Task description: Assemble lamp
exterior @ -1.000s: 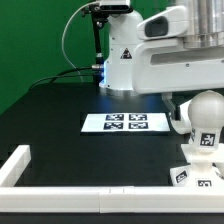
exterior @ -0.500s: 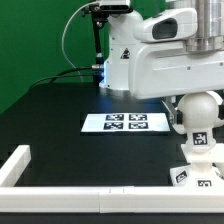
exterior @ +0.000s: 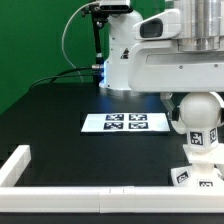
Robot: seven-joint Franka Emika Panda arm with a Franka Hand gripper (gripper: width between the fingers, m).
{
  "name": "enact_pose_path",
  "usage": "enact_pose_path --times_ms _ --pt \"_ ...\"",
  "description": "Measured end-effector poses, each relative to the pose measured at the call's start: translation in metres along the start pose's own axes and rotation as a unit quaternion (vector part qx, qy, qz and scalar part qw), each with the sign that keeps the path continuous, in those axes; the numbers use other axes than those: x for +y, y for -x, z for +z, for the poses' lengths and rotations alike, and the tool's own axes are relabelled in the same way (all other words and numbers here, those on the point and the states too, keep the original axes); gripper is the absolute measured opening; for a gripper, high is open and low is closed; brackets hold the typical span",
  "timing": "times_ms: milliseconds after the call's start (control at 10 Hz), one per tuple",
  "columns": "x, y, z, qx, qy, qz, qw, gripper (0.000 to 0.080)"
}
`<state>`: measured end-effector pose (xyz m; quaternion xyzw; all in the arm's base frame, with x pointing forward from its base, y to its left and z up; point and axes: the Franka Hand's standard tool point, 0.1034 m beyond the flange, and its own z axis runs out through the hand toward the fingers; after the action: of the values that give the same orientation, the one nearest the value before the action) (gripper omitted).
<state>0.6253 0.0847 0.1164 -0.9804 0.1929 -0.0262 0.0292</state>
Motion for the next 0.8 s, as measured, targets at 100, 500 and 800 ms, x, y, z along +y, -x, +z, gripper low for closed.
enact_pose_path --times_ms 100,500,800 --pt "0.001 0.001 0.0008 0.0 0.004 0.088 0.996 0.0571" --pt "0.0074 0.0007 0.0019 -0.017 -0.007 0.363 0.932 0.0571" --pt "0.0069 0.0016 0.0023 -0.02 -0.008 0.353 0.935 0.0661"
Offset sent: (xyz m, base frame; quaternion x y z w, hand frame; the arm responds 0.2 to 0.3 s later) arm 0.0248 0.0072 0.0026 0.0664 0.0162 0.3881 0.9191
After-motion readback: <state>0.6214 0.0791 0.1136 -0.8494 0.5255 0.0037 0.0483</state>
